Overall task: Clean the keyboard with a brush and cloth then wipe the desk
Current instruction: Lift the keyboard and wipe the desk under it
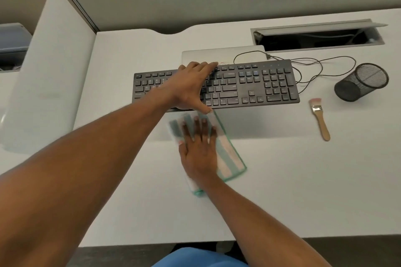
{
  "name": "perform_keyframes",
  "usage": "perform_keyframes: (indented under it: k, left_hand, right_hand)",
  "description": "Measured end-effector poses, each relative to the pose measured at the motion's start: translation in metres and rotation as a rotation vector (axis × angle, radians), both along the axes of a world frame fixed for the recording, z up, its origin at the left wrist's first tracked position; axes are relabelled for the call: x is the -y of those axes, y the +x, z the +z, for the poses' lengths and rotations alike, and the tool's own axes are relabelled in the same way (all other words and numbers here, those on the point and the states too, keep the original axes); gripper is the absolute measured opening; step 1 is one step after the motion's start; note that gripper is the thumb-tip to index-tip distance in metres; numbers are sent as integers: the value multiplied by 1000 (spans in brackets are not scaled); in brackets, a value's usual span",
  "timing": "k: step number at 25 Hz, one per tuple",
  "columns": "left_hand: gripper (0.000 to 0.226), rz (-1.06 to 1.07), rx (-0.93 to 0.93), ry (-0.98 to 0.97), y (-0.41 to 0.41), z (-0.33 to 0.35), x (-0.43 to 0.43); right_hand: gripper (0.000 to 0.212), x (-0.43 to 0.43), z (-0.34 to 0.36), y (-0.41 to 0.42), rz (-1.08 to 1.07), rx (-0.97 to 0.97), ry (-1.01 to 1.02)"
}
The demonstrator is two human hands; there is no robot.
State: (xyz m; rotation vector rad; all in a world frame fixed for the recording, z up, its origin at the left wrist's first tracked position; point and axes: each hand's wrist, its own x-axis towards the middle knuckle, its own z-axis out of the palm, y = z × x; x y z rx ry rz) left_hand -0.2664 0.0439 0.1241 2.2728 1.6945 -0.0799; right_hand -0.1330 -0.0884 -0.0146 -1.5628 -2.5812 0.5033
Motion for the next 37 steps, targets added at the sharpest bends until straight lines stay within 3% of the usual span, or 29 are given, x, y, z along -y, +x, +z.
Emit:
perform_keyframes:
  k: [6, 9, 11, 13, 22, 27, 29, 33, 37]
  left_hand:
    - [137, 14, 28, 3, -11, -13, 14]
    - [136, 20, 25, -13, -15, -14, 21]
    - [136, 21, 6, -17, -16, -12, 23]
    - [136, 23, -9, -18, -15, -12, 25]
    - [136, 8, -19, 23, -5, -3, 10]
    - [137, 10, -15, 49, -6, 2, -4]
    - [137, 16, -5, 54, -6, 2, -7]
    - [139, 20, 5, 58, -7, -3, -5]
    - [139, 33, -4, 66, -2, -10, 7]
  right_hand:
    - [60, 95, -7, -68, 424, 13, -60]
    - [62, 141, -15, -52, 675, 28, -22]
    - [64, 144, -16, -20, 713, 23, 0]
    - [65, 126, -14, 20, 621, 20, 3]
    - [64, -25, -16, 175, -162, 179, 126]
    - [71, -73, -19, 145, -641, 194, 30]
    - [74, -67, -16, 98, -593, 156, 17]
    - [76, -31, -12, 2, -266, 19, 48]
    - [76, 20, -10, -47, 61, 31, 21]
